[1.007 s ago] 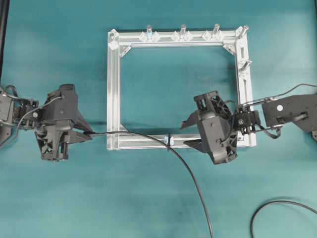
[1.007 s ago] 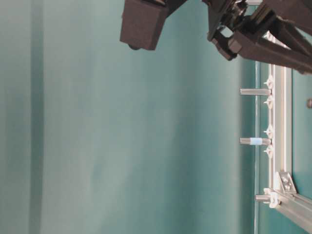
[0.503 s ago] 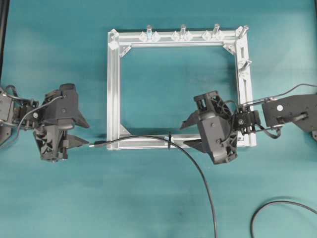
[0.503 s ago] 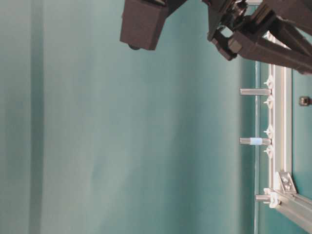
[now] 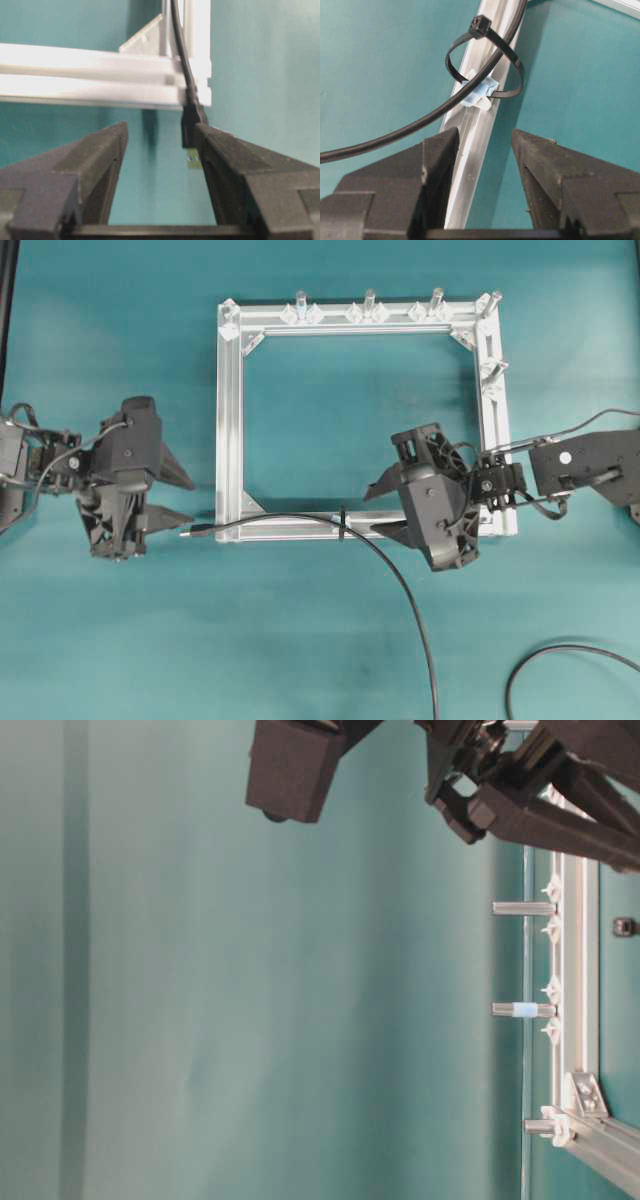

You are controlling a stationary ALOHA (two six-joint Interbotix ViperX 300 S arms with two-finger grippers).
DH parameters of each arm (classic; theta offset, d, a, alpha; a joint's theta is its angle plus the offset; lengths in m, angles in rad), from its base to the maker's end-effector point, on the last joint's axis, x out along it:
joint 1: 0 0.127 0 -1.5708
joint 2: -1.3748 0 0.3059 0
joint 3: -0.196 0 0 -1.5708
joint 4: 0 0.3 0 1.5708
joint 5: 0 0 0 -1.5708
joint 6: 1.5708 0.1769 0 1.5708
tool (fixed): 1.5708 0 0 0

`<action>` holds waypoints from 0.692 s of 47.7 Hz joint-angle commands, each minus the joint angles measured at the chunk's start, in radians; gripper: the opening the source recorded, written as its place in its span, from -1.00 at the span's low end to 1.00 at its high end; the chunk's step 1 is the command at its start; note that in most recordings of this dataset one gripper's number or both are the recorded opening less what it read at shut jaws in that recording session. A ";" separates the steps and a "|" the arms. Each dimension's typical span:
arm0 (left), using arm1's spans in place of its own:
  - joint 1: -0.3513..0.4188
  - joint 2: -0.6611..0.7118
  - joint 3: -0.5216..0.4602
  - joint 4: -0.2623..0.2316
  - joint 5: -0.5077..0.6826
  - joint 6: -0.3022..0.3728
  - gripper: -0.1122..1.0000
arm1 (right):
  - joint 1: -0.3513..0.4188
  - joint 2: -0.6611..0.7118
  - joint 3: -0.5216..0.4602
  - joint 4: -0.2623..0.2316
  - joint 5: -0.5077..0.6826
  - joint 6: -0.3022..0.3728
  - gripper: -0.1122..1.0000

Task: Insert the wire through the string loop located in the center.
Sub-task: 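Draw the cable further left through the loop with the left gripper, then open the left gripper to release the cable plug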

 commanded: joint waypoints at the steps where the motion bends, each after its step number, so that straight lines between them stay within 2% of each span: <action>1: 0.017 -0.023 -0.025 0.003 -0.003 0.018 0.24 | -0.002 -0.049 -0.014 -0.002 -0.005 0.000 0.12; 18: 0.052 -0.094 -0.032 0.005 -0.003 0.081 0.23 | -0.031 -0.179 0.015 -0.002 -0.003 0.002 0.12; 33: 0.086 -0.150 -0.032 0.003 -0.003 0.127 0.23 | -0.061 -0.224 0.037 -0.002 -0.003 0.002 0.12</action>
